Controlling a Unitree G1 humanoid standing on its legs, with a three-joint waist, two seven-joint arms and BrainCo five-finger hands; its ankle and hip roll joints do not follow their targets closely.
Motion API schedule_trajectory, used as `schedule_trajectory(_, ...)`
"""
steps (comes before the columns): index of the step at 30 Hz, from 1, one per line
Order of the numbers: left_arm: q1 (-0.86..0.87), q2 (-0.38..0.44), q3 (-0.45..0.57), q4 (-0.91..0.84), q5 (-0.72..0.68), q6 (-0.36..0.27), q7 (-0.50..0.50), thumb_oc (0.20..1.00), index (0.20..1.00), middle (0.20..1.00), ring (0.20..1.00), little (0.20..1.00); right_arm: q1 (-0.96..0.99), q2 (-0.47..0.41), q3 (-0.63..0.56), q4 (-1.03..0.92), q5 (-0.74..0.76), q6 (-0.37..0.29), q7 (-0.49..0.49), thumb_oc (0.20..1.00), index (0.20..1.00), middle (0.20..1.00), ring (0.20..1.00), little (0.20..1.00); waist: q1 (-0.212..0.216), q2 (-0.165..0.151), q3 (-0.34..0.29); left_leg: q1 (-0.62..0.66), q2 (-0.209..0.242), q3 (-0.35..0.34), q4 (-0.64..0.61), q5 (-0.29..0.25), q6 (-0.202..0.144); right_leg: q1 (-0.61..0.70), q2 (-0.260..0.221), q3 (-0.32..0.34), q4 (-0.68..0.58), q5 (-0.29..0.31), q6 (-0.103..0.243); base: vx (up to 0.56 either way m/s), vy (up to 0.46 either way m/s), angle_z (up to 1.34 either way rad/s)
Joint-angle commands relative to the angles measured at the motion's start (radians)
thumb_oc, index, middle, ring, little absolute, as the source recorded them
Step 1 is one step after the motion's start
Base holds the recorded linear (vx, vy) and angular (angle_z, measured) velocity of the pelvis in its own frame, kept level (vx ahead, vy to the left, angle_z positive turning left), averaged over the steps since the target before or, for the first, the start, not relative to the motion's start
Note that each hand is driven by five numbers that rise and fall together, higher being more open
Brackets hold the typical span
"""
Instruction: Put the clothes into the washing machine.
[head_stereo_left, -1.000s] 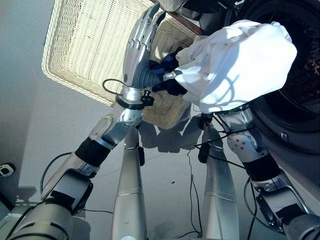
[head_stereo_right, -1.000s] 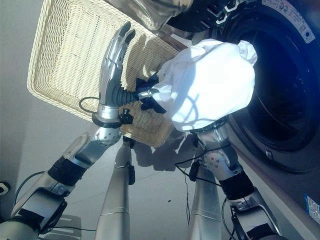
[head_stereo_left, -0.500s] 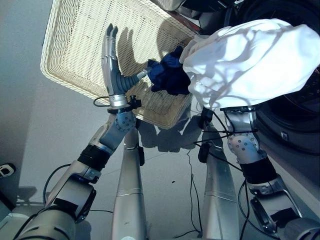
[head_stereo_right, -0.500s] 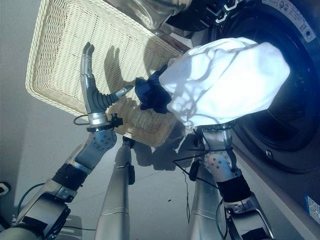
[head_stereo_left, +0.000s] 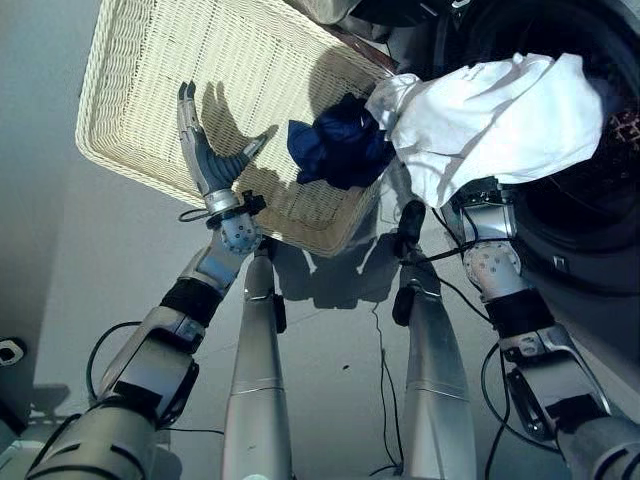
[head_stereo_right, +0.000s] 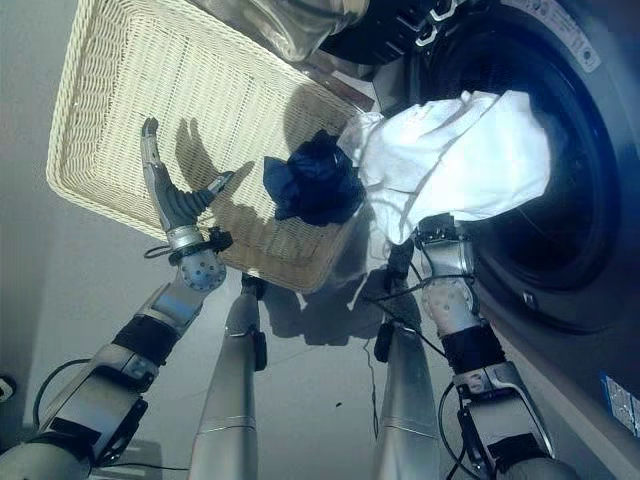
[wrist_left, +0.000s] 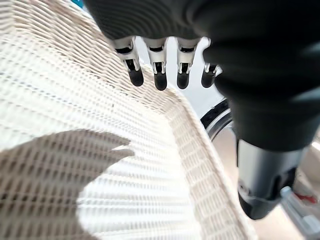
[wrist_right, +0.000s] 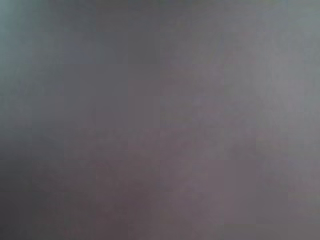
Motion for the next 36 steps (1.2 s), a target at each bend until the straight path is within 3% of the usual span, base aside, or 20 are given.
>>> schedule_trajectory(1, -0.063, 0.021, -0.004, 0.008, -0.037, -0.055, 0.025, 1.0, 1.0, 1.0, 1.0, 1.0, -0.026, -0.094, -0.03, -0.039, 0.085, -0.023, 0.025, 0.2, 0.2, 0.2, 0.2, 0.2, 0.001, 0.007, -0.019, 0.005, -0.052, 0.012, -0.044, 0.035, 0.056, 0.012, 0.03, -0.056, 0.004, 0.049, 0.079, 0.0, 0.012, -0.05)
schedule_trajectory(10, -0.143, 0.051, -0.049, 0.154, -0.107, -0.072, -0.055, 1.0, 1.0, 1.0, 1.0, 1.0, -0.163, -0.193, 0.029, 0.349, 0.226, 0.023, 0.01, 0.2, 0.2, 0.2, 0.2, 0.2, 0.006, 0.011, -0.019, -0.002, -0.05, 0.016, -0.044, 0.025, 0.049, 0.006, 0.034, -0.063, 0.0, 0.046, 0.075, 0.0, 0.004, -0.01)
schedule_trajectory(14, -0.16, 0.057, -0.069, 0.185, -0.126, -0.068, -0.076, 1.0, 1.0, 1.0, 1.0, 1.0, -0.206, -0.217, 0.059, 0.428, 0.126, 0.057, -0.105, 0.2, 0.2, 0.2, 0.2, 0.2, 0.009, 0.012, -0.019, -0.011, -0.051, 0.013, -0.038, 0.023, 0.049, -0.002, 0.039, -0.064, 0.003, 0.043, 0.069, 0.0, 0.0, 0.0)
schedule_trajectory(16, -0.141, 0.074, -0.085, 0.202, -0.135, -0.083, -0.085, 1.0, 1.0, 1.0, 1.0, 1.0, -0.263, -0.289, 0.06, 0.485, 0.093, 0.036, -0.226, 0.2, 0.2, 0.2, 0.2, 0.2, 0.011, 0.014, -0.019, -0.016, -0.043, 0.011, -0.017, 0.011, 0.047, -0.006, 0.043, -0.061, 0.013, 0.038, 0.065, 0.0, 0.0, 0.0)
schedule_trajectory(18, -0.09, 0.104, -0.087, 0.203, -0.127, -0.115, -0.087, 1.0, 1.0, 1.0, 1.0, 1.0, -0.345, -0.392, 0.045, 0.574, 0.074, -0.103, -0.334, 0.2, 0.2, 0.2, 0.2, 0.2, 0.015, 0.007, -0.019, -0.021, -0.033, 0.001, 0.003, -0.011, 0.049, 0.0, 0.05, -0.062, 0.018, 0.027, 0.063, 0.01, -0.063, -0.04)
schedule_trajectory(19, -0.08, 0.11, -0.089, 0.199, -0.123, -0.12, -0.084, 1.0, 1.0, 1.0, 1.0, 1.0, -0.359, -0.408, 0.043, 0.585, 0.08, -0.123, -0.353, 0.2, 0.2, 0.2, 0.2, 0.2, 0.016, 0.005, -0.019, -0.022, -0.032, -0.001, 0.003, -0.015, 0.05, 0.002, 0.053, -0.064, 0.015, 0.025, 0.062, -0.01, -0.069, -0.06)
schedule_trajectory(22, -0.022, 0.157, -0.09, 0.157, -0.115, -0.132, -0.07, 1.0, 1.0, 1.0, 1.0, 1.0, -0.416, -0.515, 0.032, 0.577, -0.011, -0.349, -0.557, 0.2, 0.2, 0.2, 0.2, 0.2, 0.016, -0.012, -0.019, -0.019, -0.027, -0.012, -0.015, -0.022, 0.054, 0.016, 0.071, -0.071, -0.003, 0.024, 0.061, -0.03, -0.076, -0.06)
schedule_trajectory(24, 0.008, 0.191, -0.08, 0.127, -0.127, -0.122, -0.074, 1.0, 1.0, 1.0, 1.0, 1.0, -0.41, -0.58, 0.02, 0.483, -0.153, -0.402, -0.745, 0.2, 0.2, 0.2, 0.2, 0.2, 0.005, -0.03, -0.019, -0.011, -0.028, -0.016, -0.023, -0.024, 0.057, 0.03, 0.083, -0.071, -0.017, 0.027, 0.062, -0.04, -0.036, -0.04)
schedule_trajectory(25, 0.012, 0.201, -0.077, 0.124, -0.133, -0.12, -0.076, 1.0, 1.0, 1.0, 1.0, 1.0, -0.405, -0.598, 0.013, 0.458, -0.195, -0.403, -0.793, 0.2, 0.2, 0.2, 0.2, 0.2, 0.001, -0.035, -0.019, -0.009, -0.028, -0.018, -0.022, -0.026, 0.059, 0.032, 0.086, -0.069, -0.019, 0.028, 0.061, 0.0, 0.0, 0.0)
schedule_trajectory(26, 0.016, 0.218, -0.069, 0.123, -0.145, -0.116, -0.093, 1.0, 1.0, 1.0, 1.0, 1.0, -0.397, -0.633, -0.003, 0.41, -0.251, -0.406, -0.87, 0.241, 0.241, 0.241, 0.241, 0.241, -0.005, -0.046, -0.019, -0.003, -0.028, -0.02, -0.023, -0.03, 0.062, 0.04, 0.089, -0.067, -0.022, 0.025, 0.062, 0.0, 0.0, 0.0)
schedule_trajectory(27, 0.017, 0.232, -0.062, 0.126, -0.157, -0.111, -0.109, 1.0, 1.0, 1.0, 1.0, 1.0, -0.386, -0.665, -0.018, 0.393, -0.291, -0.385, -0.905, 0.432, 0.432, 0.432, 0.432, 0.432, -0.011, -0.054, -0.019, 0.002, -0.029, -0.024, -0.017, -0.033, 0.066, 0.046, 0.092, -0.065, -0.02, 0.024, 0.06, 0.0, 0.0, 0.0)
schedule_trajectory(28, 0.016, 0.237, -0.06, 0.13, -0.164, -0.111, -0.117, 1.0, 1.0, 1.0, 1.0, 1.0, -0.382, -0.677, -0.023, 0.388, -0.304, -0.382, -0.925, 0.485, 0.485, 0.485, 0.485, 0.485, -0.012, -0.058, -0.019, 0.005, -0.03, -0.024, -0.015, -0.035, 0.067, 0.049, 0.093, -0.064, -0.021, 0.024, 0.059, 0.0, 0.0, 0.0)
schedule_trajectory(29, 0.016, 0.248, -0.056, 0.142, -0.177, -0.115, -0.136, 1.0, 1.0, 1.0, 1.0, 1.0, -0.364, -0.704, -0.04, 0.394, -0.309, -0.358, -0.916, 1.0, 1.0, 1.0, 1.0, 1.0, -0.017, -0.065, -0.019, 0.011, -0.03, -0.026, -0.005, -0.039, 0.071, 0.056, 0.094, -0.061, -0.016, 0.02, 0.057, 0.0, 0.0, 0.0)
schedule_trajectory(33, -0.003, 0.256, -0.059, 0.177, -0.198, -0.131, -0.172, 1.0, 1.0, 1.0, 1.0, 1.0, -0.369, -0.729, -0.03, 0.457, -0.27, -0.32, -0.868, 1.0, 1.0, 1.0, 1.0, 1.0, -0.012, -0.069, -0.019, 0.022, -0.042, -0.033, 0.001, -0.045, 0.079, 0.068, 0.093, -0.059, -0.018, 0.017, 0.054, 0.0, 0.0, 0.0)
schedule_trajectory(36, -0.017, 0.251, -0.07, 0.212, -0.216, -0.165, -0.188, 1.0, 1.0, 1.0, 1.0, 1.0, -0.39, -0.735, -0.003, 0.539, -0.302, -0.267, -0.841, 1.0, 1.0, 1.0, 1.0, 1.0, -0.007, -0.056, -0.019, 0.025, -0.053, -0.037, 0.001, -0.045, 0.083, 0.067, 0.089, -0.057, -0.016, 0.015, 0.049, 0.01, 0.011, 0.0)
